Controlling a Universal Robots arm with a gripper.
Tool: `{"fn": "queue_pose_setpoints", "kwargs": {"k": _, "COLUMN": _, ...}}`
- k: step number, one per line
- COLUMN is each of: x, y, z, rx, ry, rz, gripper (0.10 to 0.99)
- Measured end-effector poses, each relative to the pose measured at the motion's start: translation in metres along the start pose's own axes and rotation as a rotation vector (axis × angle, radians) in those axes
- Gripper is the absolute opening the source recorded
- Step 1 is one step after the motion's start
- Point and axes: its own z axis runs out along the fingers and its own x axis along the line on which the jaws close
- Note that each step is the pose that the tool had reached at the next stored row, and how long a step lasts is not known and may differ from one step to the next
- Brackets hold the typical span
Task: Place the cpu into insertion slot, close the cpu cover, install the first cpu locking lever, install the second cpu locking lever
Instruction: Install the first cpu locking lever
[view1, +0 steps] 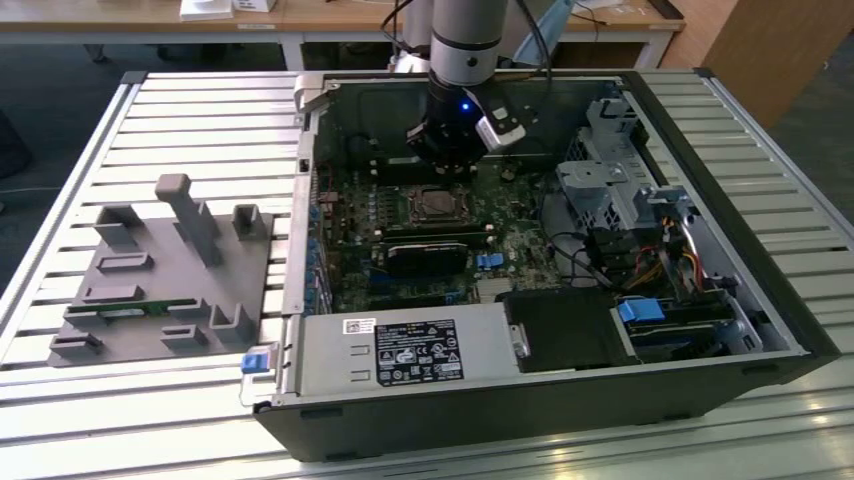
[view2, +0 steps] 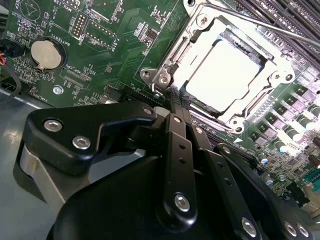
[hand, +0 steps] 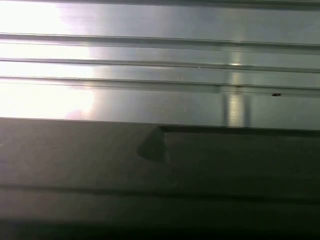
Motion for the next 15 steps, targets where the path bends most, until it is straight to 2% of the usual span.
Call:
{"fn": "queue_pose_setpoints", "kwargs": {"k": 10, "x": -0.0004, "y": 0.0035, "z": 0.0001, "rx": -0.002, "ry": -0.0006, "rz": 0.0, "gripper": 0.106}}
{"fn": "queue_pose_setpoints", "kwargs": {"k": 15, "x": -0.0002, "y": 0.0033, "z": -0.0119, "rx": -0.002, "ry": 0.0, "rz": 0.0, "gripper": 0.106}}
